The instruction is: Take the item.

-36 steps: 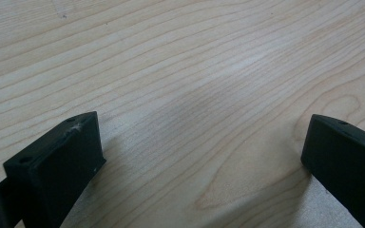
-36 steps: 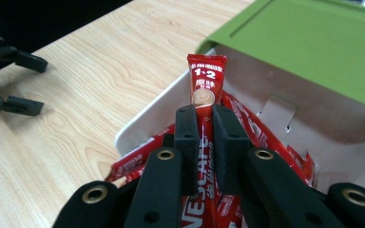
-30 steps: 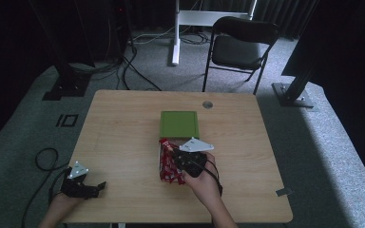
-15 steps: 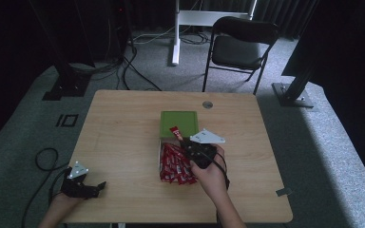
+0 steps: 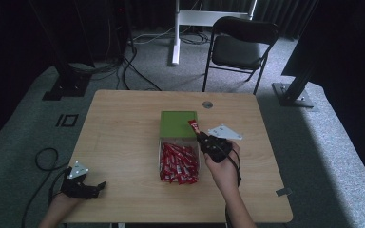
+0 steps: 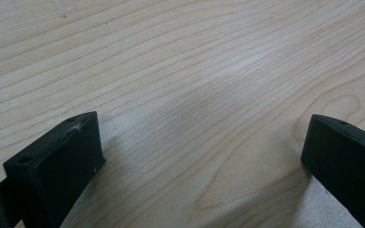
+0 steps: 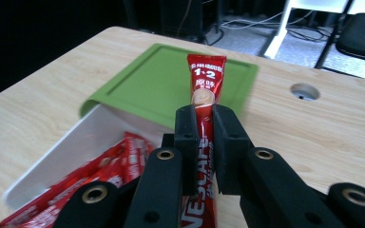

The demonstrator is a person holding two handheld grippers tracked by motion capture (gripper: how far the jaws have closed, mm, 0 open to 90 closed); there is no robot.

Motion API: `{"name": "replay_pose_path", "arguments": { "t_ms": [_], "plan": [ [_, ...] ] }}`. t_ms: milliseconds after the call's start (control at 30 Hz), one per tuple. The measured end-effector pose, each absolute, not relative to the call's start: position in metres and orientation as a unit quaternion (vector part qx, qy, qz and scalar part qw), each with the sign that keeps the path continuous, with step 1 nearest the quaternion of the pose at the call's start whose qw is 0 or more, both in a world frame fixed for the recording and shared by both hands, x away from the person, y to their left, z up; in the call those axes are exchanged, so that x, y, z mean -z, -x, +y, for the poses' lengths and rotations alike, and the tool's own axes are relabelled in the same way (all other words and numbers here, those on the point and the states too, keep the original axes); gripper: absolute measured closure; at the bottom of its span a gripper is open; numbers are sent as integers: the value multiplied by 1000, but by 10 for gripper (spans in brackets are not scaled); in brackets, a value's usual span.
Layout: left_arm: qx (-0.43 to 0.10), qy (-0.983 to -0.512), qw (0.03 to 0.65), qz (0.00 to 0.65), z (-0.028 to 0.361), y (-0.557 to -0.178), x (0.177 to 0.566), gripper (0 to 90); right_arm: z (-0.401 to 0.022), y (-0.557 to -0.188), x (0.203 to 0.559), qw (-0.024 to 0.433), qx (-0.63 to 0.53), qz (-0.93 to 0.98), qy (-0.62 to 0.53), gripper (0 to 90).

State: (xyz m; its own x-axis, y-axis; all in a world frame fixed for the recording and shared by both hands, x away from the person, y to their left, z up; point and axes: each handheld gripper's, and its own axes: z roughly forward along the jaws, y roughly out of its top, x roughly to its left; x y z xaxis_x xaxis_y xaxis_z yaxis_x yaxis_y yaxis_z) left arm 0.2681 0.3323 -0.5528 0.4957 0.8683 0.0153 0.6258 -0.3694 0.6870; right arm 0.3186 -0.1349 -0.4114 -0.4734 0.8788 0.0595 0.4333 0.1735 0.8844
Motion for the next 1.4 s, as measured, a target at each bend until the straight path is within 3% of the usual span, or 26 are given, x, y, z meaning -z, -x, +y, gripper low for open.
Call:
{"name": "replay_pose_path", "arguments": {
  "t_ms": [500,1400],
  "plan": [
    [-191,-805,316,465,332,-268,553,7,-161,-334,436,280,-431,692,-507,816],
    [-191,-805,316,464,332,-268,553,7,-170,-368,520,262,-389,654,-593,814]
  ]
}}
